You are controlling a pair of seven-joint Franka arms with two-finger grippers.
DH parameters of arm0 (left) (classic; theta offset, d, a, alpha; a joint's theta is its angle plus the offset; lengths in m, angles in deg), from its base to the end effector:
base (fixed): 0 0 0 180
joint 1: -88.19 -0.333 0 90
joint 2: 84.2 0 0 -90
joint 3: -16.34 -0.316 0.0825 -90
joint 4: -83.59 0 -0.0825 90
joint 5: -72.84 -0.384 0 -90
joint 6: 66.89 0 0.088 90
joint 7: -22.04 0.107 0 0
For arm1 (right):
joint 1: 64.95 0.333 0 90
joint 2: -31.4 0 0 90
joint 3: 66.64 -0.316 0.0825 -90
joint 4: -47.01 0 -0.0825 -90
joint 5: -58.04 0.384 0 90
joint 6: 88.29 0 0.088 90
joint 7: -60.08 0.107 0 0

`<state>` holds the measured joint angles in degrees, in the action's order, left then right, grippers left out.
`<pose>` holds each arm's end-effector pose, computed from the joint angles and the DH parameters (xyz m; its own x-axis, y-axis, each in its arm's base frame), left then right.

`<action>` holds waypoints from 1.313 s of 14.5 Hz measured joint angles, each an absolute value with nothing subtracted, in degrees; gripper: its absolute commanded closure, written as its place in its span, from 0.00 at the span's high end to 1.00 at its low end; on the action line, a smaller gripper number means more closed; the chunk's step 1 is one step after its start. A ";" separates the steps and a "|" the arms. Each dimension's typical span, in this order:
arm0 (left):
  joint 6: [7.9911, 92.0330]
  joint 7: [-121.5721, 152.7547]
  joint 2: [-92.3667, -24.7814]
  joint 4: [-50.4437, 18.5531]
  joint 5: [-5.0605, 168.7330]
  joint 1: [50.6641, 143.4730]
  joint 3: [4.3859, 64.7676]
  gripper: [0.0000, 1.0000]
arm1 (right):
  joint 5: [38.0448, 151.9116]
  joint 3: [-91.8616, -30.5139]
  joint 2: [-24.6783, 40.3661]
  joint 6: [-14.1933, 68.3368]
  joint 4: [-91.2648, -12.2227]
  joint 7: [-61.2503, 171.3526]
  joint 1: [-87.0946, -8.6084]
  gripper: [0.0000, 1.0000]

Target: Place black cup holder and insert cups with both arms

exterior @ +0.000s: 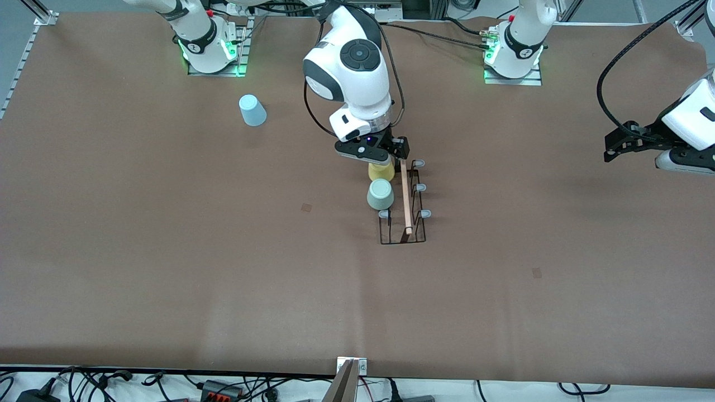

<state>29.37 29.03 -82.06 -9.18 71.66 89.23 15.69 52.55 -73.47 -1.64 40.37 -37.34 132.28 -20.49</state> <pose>0.5744 -0.0020 0.5902 0.9912 -0.1307 0.0208 -0.1302 -0.9912 -0.0237 0.4694 0.5559 0.3640 0.9378 -0.3378 0.0804 -0.3192 -0.9297 -0.1838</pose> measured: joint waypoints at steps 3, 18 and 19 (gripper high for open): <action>29.37 29.03 -82.06 -9.18 71.66 89.23 15.69 1.00 | 52.56 -71.98 1.39 36.39 -36.90 128.86 -23.30 1.00; 29.37 29.03 -82.06 -9.22 71.66 89.21 15.69 1.00 | 61.71 -63.73 19.70 6.45 -37.20 71.94 -65.83 1.00; 29.37 29.03 -82.06 -9.23 71.66 89.21 15.69 1.00 | 61.68 -63.73 20.65 6.00 -37.18 71.47 -67.12 1.00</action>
